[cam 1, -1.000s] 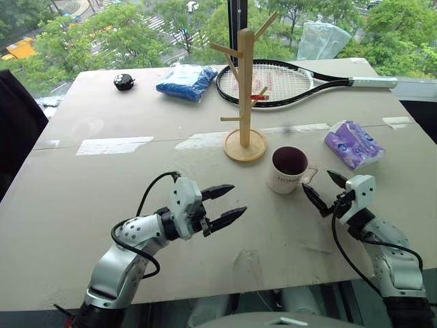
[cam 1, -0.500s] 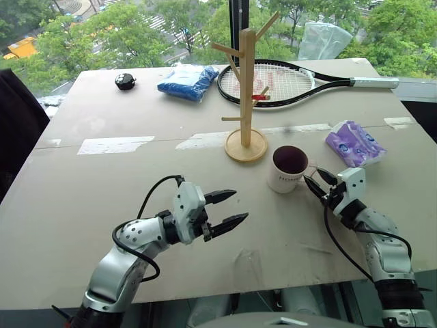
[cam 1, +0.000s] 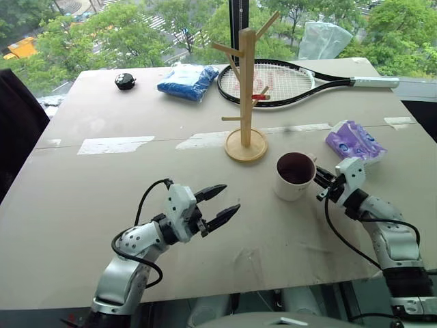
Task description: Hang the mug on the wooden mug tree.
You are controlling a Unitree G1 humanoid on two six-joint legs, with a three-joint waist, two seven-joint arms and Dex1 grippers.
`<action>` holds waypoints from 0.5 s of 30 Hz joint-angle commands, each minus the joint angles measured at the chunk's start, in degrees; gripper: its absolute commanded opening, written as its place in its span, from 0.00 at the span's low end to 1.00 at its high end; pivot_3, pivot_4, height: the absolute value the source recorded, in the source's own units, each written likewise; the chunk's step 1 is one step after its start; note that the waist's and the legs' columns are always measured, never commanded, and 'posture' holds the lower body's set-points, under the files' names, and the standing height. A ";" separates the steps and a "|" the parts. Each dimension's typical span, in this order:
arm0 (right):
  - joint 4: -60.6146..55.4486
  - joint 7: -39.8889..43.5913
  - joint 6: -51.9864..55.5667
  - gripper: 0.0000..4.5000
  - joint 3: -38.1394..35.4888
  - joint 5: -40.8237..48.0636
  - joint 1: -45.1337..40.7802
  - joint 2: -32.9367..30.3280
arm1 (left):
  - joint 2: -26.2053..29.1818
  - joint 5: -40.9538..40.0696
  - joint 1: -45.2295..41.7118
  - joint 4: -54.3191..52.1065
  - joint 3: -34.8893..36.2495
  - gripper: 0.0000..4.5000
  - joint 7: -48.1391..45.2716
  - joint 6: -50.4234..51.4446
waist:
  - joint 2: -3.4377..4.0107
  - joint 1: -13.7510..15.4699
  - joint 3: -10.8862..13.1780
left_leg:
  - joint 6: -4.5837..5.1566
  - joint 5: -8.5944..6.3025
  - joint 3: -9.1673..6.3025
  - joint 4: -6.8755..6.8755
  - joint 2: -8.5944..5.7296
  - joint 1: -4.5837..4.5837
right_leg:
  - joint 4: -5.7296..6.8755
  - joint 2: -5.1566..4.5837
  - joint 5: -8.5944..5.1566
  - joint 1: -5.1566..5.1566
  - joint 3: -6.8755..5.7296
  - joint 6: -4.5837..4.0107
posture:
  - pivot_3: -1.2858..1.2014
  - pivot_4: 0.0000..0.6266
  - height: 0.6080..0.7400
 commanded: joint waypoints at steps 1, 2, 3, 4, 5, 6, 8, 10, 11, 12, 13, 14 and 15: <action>-11.34 -1.04 12.63 0.01 0.95 0.17 -8.39 -5.04 | -5.07 -6.14 -1.80 1.31 3.41 0.70 -1.05 -6.61 | -0.02 0.05 0.00 | 0.00 0.00 0.00 0.01 0.00 0.00 | 0.00 0.00 0.00 -0.01 0.00 0.00 | 0.52 0.24 1.00; -13.47 -1.05 17.26 0.01 1.48 0.79 -11.12 -6.68 | -6.40 -7.30 -2.37 1.98 4.00 0.70 -1.50 -7.62 | -0.03 0.11 -0.01 | -0.01 0.00 -0.06 0.00 0.01 -0.03 | 0.00 0.00 0.00 -0.02 -0.07 0.00 | 0.52 0.24 1.00; -15.24 -0.13 21.18 0.01 2.19 1.64 -13.80 -8.41 | -7.29 -7.65 -2.97 2.59 4.34 0.70 -1.86 -8.64 | -0.05 0.17 -0.02 | -0.01 0.00 -0.08 0.00 0.03 -0.04 | 0.00 0.00 0.00 -0.02 -0.11 -0.01 | 0.52 0.24 1.00; -16.76 0.98 25.33 0.01 3.08 2.46 -16.83 -10.26 | -8.12 -7.85 -3.63 3.20 4.57 0.70 -1.83 -9.29 | -0.04 0.17 -0.01 | -0.01 0.00 -0.10 -0.02 0.03 -0.08 | 0.00 0.00 -0.01 -0.06 -0.13 -0.02 | 0.52 0.24 1.00; -17.76 1.62 29.16 0.01 4.10 2.67 -19.40 -11.99 | -8.70 -8.04 -4.18 3.70 4.62 0.70 -1.89 -9.77 | -0.06 0.24 -0.02 | -0.01 0.00 -0.12 -0.02 0.03 -0.17 | -0.06 0.00 -0.01 -0.11 -0.16 -0.03 | 0.52 0.24 1.00; -18.16 2.32 34.32 0.01 6.38 1.99 -23.29 -14.50 | -9.12 -7.91 -4.74 4.11 4.44 0.70 -1.97 -10.17 | -0.09 0.28 -0.02 | 0.00 0.00 -0.14 -0.02 0.03 -0.21 | -0.09 -0.01 -0.01 -0.13 -0.18 -0.03 | 0.52 0.24 1.00; -17.79 2.59 40.78 0.01 8.75 1.96 -29.99 -16.48 | -9.87 -7.86 -5.58 4.56 3.87 0.70 -2.28 -10.59 | -0.10 0.19 -0.02 | 0.01 0.00 -0.11 0.03 0.01 -0.40 | -0.18 -0.04 0.00 -0.27 -0.18 -0.02 | 0.52 0.24 1.00; -17.13 3.06 44.91 0.01 9.68 3.19 -35.16 -16.83 | -10.35 -7.77 -6.10 4.74 3.39 0.70 -2.43 -10.73 | -0.18 0.18 -0.04 | 0.02 0.01 -0.14 0.15 -0.01 -0.74 | -0.20 -0.05 0.02 -0.53 -0.22 -0.02 | 0.52 0.24 1.00; -16.53 3.22 46.67 0.01 10.23 3.38 -37.41 -16.89 | -10.48 -7.52 -6.37 4.83 3.21 0.70 -2.44 -10.82 | -0.19 0.21 -0.05 | 0.02 0.01 -0.15 0.17 -0.01 -0.90 | -0.21 -0.05 0.02 -0.68 -0.24 -0.02 | 0.52 0.24 1.00; -15.71 3.57 47.79 0.01 11.11 3.08 -39.65 -17.14 | -10.73 -7.43 -6.68 4.96 3.15 0.70 -2.34 -10.97 | -0.20 0.23 -0.05 | 0.02 0.01 -0.16 0.16 -0.01 -0.99 | -0.21 -0.05 0.02 -0.76 -0.25 -0.02 | 0.52 0.24 1.00; -14.23 4.02 48.55 0.01 12.61 2.35 -42.45 -17.19 | -10.96 -7.42 -6.97 5.15 3.05 0.70 -2.32 -11.17 | -0.20 0.21 -0.05 | 0.02 0.01 -0.16 0.15 -0.01 -1.10 | -0.22 -0.05 0.02 -0.87 -0.25 -0.03 | 0.52 0.24 1.00; -13.21 4.31 49.08 0.01 13.70 1.83 -44.36 -17.20 | -11.14 -7.45 -7.15 5.28 3.02 0.70 -2.33 -11.30 | -0.19 0.14 -0.05 | 0.02 0.01 -0.15 0.13 -0.01 -1.15 | -0.22 -0.05 0.02 -0.92 -0.24 -0.03 | 0.52 0.24 1.00; -12.05 4.60 48.94 0.01 14.80 1.28 -45.84 -17.07 | -11.40 -7.65 -7.24 5.51 2.98 0.70 -2.41 -11.31 | -0.19 0.12 -0.05 | 0.02 0.01 -0.12 0.13 -0.01 -1.20 | -0.22 -0.06 0.02 -0.98 -0.22 -0.03 | 0.52 0.24 1.00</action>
